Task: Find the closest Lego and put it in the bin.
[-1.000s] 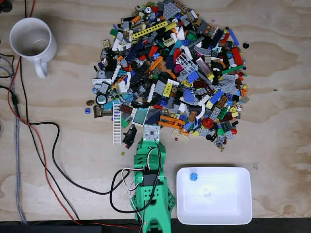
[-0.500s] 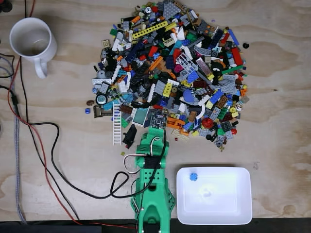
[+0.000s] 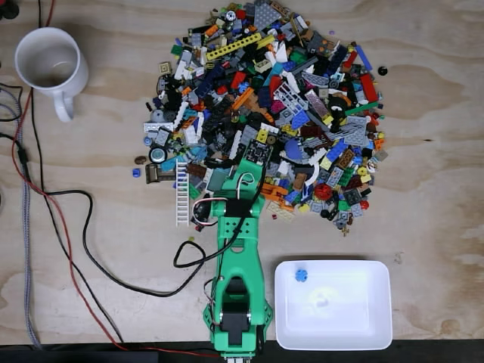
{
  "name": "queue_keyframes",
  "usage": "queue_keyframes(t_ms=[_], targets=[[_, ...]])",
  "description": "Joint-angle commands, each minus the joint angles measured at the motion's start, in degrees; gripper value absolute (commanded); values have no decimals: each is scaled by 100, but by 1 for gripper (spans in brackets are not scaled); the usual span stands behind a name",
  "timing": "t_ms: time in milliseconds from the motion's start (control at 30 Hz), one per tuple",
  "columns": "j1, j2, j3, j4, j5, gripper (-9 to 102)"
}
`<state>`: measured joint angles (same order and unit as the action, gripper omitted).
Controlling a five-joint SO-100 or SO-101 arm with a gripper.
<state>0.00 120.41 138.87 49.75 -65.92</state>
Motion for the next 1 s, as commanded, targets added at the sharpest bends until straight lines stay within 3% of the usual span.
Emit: queue_keyframes(t_ms=[0, 233, 467, 733, 967], targets=[[-18, -396, -940, 211, 360, 14], [-290, -1310, -1907, 765, 1512, 14], [-281, -2092, -2320, 668, 2162, 15], [-70, -2812, -2435, 483, 2241, 12], [-105, -2997, -2452, 378, 2180, 0]])
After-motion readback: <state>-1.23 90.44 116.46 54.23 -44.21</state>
